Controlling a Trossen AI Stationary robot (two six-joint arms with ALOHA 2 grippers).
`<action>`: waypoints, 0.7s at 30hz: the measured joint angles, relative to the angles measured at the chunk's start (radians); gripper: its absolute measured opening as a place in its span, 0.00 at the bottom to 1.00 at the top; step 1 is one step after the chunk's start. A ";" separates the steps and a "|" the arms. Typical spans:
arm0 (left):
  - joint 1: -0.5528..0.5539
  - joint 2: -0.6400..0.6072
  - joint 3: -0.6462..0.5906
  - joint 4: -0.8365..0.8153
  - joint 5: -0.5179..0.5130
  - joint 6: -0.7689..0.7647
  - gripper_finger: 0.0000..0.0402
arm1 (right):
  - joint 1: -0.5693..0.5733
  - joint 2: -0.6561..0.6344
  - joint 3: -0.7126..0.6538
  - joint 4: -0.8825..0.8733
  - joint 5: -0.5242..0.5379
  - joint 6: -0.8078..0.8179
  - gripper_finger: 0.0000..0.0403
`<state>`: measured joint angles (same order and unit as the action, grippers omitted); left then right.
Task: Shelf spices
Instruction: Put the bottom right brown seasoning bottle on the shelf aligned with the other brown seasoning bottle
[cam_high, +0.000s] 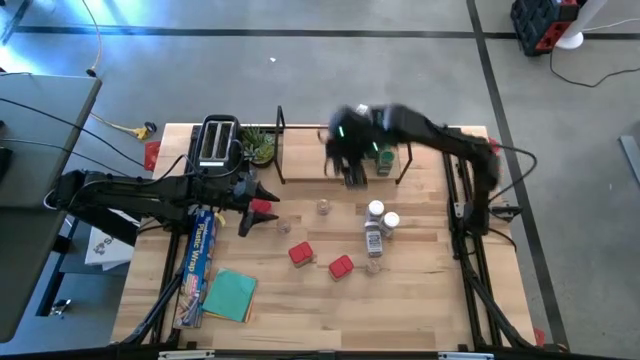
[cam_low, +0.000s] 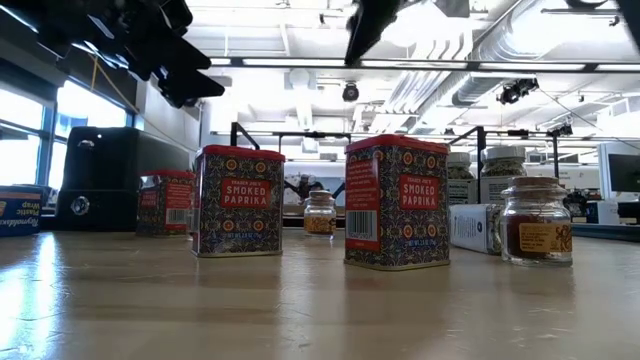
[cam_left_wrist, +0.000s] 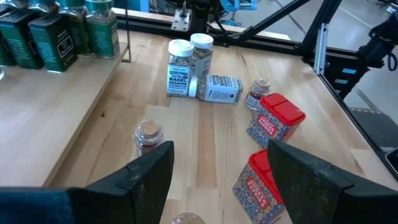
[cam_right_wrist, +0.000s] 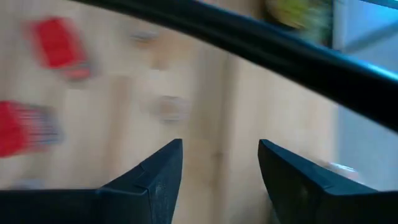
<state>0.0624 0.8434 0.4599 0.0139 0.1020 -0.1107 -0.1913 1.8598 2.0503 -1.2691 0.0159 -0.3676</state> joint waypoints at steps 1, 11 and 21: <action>-0.004 0.000 0.000 -0.001 0.000 0.004 0.63 | 0.045 -0.038 -0.063 0.030 -0.001 0.040 0.50; -0.025 0.000 0.000 0.003 -0.031 0.023 0.63 | 0.384 -0.306 -0.760 0.486 -0.147 0.662 0.49; -0.024 0.000 0.000 0.016 -0.031 0.037 0.63 | 0.495 -0.228 -0.897 0.592 -0.146 0.540 0.52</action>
<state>0.0380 0.8435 0.4599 0.0304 0.0711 -0.0738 0.3035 1.6321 1.1534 -0.6773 -0.1303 0.1723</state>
